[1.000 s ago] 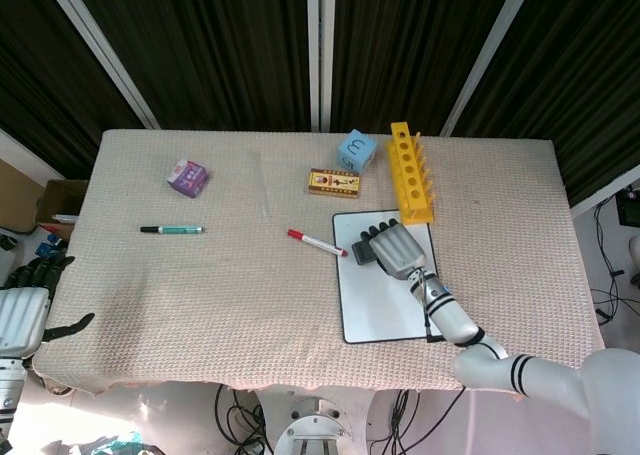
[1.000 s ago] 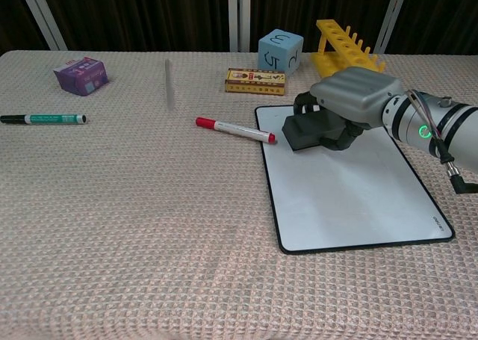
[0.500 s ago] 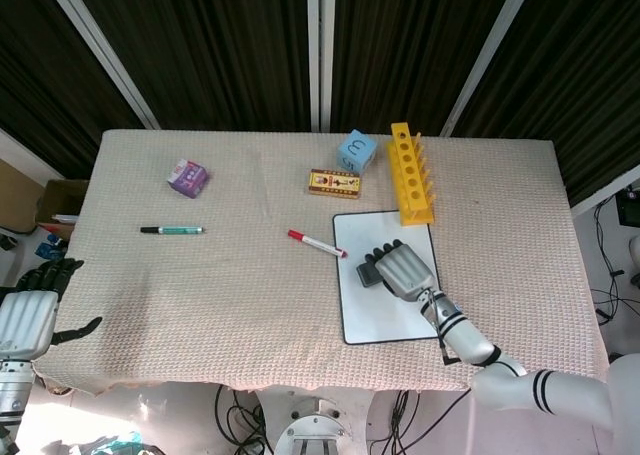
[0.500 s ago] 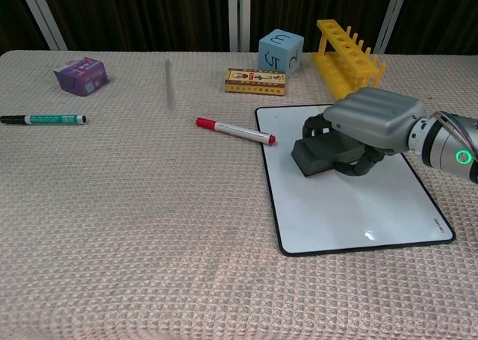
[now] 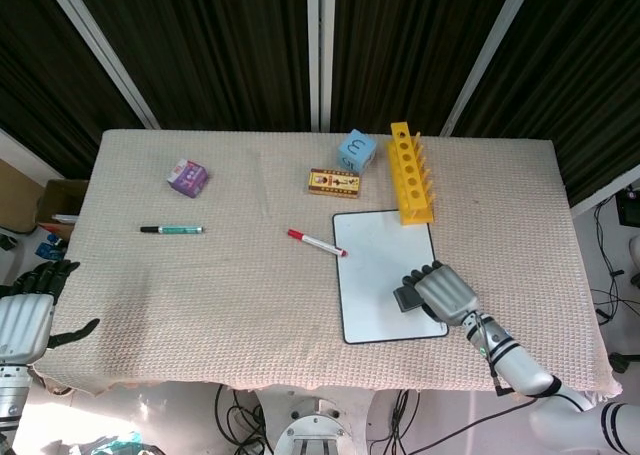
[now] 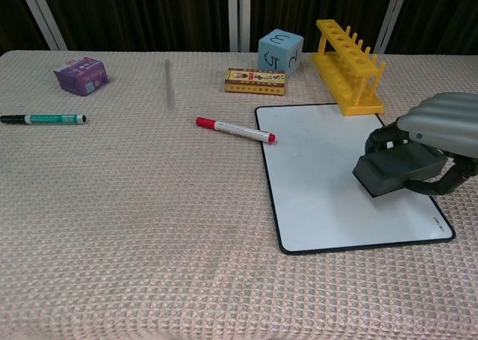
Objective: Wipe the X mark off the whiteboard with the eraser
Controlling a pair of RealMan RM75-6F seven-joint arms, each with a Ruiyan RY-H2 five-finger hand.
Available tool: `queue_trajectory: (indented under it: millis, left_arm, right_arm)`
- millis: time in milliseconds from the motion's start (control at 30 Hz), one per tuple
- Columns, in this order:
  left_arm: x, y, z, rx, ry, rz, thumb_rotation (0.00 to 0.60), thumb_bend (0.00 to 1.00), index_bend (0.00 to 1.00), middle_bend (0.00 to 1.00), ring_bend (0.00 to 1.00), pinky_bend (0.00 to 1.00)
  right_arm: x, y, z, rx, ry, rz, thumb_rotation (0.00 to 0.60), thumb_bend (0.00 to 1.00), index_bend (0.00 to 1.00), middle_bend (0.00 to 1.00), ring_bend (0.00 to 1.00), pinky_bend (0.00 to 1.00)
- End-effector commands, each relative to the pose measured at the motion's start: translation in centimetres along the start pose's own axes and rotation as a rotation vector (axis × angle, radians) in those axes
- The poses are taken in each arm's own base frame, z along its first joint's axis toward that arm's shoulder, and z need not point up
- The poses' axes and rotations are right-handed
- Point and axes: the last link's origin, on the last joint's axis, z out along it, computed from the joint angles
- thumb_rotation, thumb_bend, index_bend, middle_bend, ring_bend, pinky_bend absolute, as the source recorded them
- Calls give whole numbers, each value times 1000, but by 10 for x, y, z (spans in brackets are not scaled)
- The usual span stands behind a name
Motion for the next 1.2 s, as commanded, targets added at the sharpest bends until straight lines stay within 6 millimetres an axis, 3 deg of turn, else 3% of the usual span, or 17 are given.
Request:
queue_trajectory:
  millis: [33, 233, 500, 567, 667, 733, 800, 900, 1033, 1200]
  left_arm:
    - [-1, 0, 1, -2, -4, 1, 450, 120, 174, 147, 125, 200]
    - [-5, 4, 3, -12, -14, -2, 448, 120, 174, 147, 125, 200]
    - [-8, 5, 4, -11, -19, 5, 448, 121, 174, 147, 125, 200]
    - [-7, 5, 4, -11, -16, 7, 448, 121, 168, 147, 125, 200]
    - [-6, 5, 4, -10, -16, 12, 445, 121, 163, 147, 125, 200]
    - [-4, 5, 4, -9, -13, 14, 446, 120, 163, 147, 125, 200]
    - [-3, 4, 3, -9, -12, 15, 452, 120, 163, 147, 125, 200]
    - [-3, 4, 3, -9, -11, 15, 450, 120, 163, 147, 125, 200]
    - [-1, 4, 2, -10, -7, 16, 447, 120, 163, 147, 125, 200]
    - [2, 4, 1, -13, 15, 11, 447, 120, 163, 147, 121, 200]
  right_arm:
    - [1, 38, -32, -91, 58, 53, 600, 405, 777, 719, 662, 742]
    - [-10, 85, -48, -208, 77, 61, 600, 405, 777, 718, 662, 742]
    - [-32, 104, -50, -224, 62, 86, 600, 398, 731, 668, 615, 684]
    - [-37, 105, -48, -220, 35, 91, 600, 383, 647, 599, 521, 607]
    - [-40, 106, -45, -217, 25, 102, 600, 356, 406, 393, 292, 444]
    - [-41, 108, -43, -216, 26, 103, 600, 322, 187, 231, 126, 244]
    - [-43, 109, -42, -222, 17, 90, 600, 278, 48, 102, 26, 92]
    - [-43, 108, -42, -232, 33, 77, 600, 190, 0, 1, 0, 0]
    - [-43, 107, -46, -242, 63, 84, 600, 118, 0, 0, 0, 0]
    - [-33, 109, -62, -260, 154, 116, 600, 101, 0, 0, 0, 0]
